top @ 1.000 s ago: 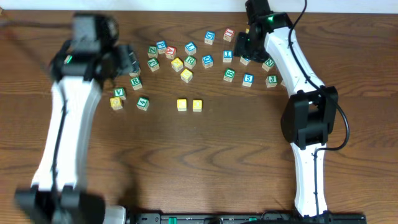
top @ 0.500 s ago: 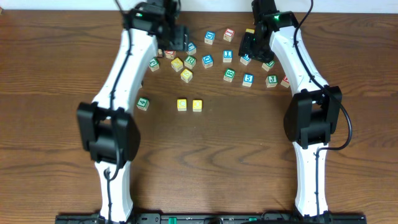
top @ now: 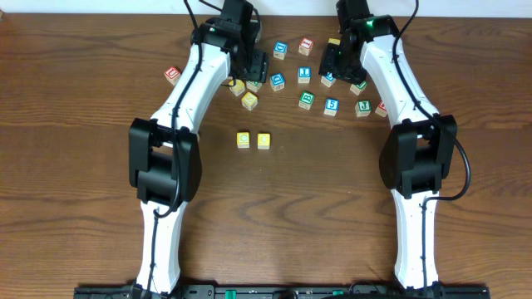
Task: Spell out CORL
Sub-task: 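Reach the left gripper to the far blocks and grasp the green R block, then carry the R block right and set it right of the O block, then open the left gripper and withdraw the left arm to the far left, then lower the right gripper onto the blue L block and grasp it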
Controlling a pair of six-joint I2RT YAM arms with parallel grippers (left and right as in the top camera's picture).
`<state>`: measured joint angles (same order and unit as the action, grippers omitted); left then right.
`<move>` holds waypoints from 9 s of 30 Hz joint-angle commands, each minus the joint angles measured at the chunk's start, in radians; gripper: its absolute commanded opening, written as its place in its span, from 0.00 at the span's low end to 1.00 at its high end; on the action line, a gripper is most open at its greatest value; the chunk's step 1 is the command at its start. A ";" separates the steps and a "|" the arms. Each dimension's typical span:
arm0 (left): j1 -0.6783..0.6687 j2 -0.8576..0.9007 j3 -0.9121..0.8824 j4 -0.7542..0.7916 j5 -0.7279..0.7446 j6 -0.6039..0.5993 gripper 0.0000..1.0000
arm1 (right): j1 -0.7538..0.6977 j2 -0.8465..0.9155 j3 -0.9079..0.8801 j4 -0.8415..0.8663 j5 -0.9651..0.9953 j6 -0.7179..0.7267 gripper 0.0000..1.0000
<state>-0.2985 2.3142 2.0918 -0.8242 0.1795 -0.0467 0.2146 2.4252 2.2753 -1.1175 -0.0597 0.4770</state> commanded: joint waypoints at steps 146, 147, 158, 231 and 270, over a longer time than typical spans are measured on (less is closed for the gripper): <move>-0.252 -0.176 -0.483 0.113 -0.020 -0.366 0.31 | -0.077 0.002 -0.004 -0.057 0.057 -0.068 0.69; -0.252 -0.176 -0.496 0.126 -0.019 -0.376 0.31 | -0.077 0.002 -0.004 -0.057 0.057 -0.068 0.69; -0.253 -0.176 -0.527 0.165 -0.019 -0.389 0.37 | -0.077 0.002 -0.004 -0.056 0.057 -0.067 0.70; 0.400 -0.680 -0.394 -0.216 -0.143 -0.216 0.61 | 0.042 0.005 -0.239 0.348 0.136 0.218 0.50; 0.400 -0.680 -0.394 -0.219 -0.143 -0.216 0.61 | 0.022 -0.229 -0.274 0.294 0.128 0.008 0.31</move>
<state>0.1001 1.6279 1.6913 -1.0401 0.0486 -0.2798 0.2382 2.3035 1.9995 -0.8093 0.0605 0.5285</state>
